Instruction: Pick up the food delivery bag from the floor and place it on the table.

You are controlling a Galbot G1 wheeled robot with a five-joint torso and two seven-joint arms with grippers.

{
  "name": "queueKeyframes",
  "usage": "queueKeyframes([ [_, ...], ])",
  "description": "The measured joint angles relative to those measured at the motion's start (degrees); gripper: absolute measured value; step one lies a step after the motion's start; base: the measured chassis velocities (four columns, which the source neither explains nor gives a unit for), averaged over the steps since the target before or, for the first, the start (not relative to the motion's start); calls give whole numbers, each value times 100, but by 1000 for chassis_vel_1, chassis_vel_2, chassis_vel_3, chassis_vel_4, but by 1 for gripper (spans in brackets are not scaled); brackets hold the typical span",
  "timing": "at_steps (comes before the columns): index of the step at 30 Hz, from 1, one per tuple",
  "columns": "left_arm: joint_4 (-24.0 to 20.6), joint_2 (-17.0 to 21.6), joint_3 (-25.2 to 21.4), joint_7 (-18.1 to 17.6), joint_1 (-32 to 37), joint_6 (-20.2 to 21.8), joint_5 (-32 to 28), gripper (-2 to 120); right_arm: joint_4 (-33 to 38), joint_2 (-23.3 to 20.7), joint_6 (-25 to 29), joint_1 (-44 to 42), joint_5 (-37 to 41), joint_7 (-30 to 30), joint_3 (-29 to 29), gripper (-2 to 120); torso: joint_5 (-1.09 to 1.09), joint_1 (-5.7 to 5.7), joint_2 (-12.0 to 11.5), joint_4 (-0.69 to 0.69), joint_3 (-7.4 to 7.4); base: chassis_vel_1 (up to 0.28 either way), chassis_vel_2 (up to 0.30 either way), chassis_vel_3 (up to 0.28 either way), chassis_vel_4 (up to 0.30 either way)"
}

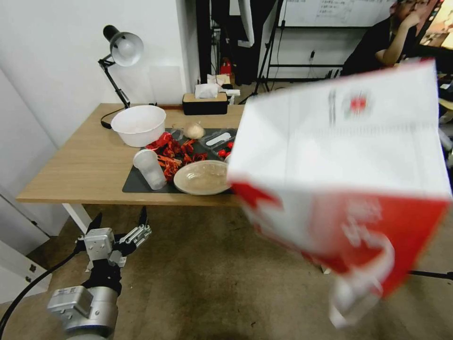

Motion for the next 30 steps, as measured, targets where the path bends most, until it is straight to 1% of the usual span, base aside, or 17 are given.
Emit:
queueKeyframes([
  [1,0,0,0,0,0,0,0,100,0,0,0,0,0,0,0,0,0,0,0,0,0,0,0,0,0],
  [2,1,7,-4,-3,-1,-4,-8,100,66,0,64,37,0,327,-6,0,0,0,0,0,0,0,0,0,0],
  [4,2,34,-26,-19,-9,-11,-43,100,223,-17,210,169,16,1283,-93,0,0,-1,-2,0,-1,0,0,0,0],
  [5,2,34,-26,-19,-9,-11,-43,100,223,-17,210,169,16,1283,-93,0,0,-1,-2,0,-1,0,0,0,0],
  [8,2,75,-34,-25,-21,-13,-68,100,271,-30,350,350,25,2312,-265,0,0,-2,-4,0,-2,0,0,0,0],
  [9,2,75,-34,-25,-21,-13,-68,100,271,-30,350,350,25,2312,-265,0,0,-2,-4,0,-2,0,0,0,0],
  [10,2,79,-37,-26,-11,-19,-69,100,264,-33,378,451,25,2708,-378,0,0,-2,-5,-1,-2,0,0,0,0],
  [11,2,80,-43,-26,-1,-30,-69,100,244,-36,389,516,25,2892,-454,0,0,-2,-5,-1,-2,0,0,0,0],
  [12,2,81,-61,-26,17,-59,-69,100,172,-39,400,691,23,3278,-655,0,1,-3,-5,0,-3,0,0,0,0],
  [13,2,81,-61,-26,17,-59,-69,100,172,-39,400,691,23,3278,-655,0,1,-3,-5,0,-3,0,0,0,0],
  [15,2,82,-87,-28,21,-71,-72,100,49,-49,401,910,78,3635,-881,0,1,-3,-6,1,-3,0,0,0,0],
  [16,2,82,-87,-28,21,-71,-72,100,49,-49,401,910,78,3635,-881,0,1,-3,-6,1,-3,0,0,0,0],
  [20,-1,82,-115,-26,19,-71,-74,100,-152,-65,338,1217,143,4036,-1123,0,0,-4,-7,0,-4,0,0,0,0],
  [24,0,56,-84,-23,35,-71,-32,100,-282,-73,206,1326,242,4185,-1213,0,0,-4,-8,0,-5,0,0,0,0],
  [30,22,39,-22,-18,48,-71,40,100,-491,-66,71,1356,456,4131,-1287,0,0,-4,-9,0,-5,0,0,0,0],
])
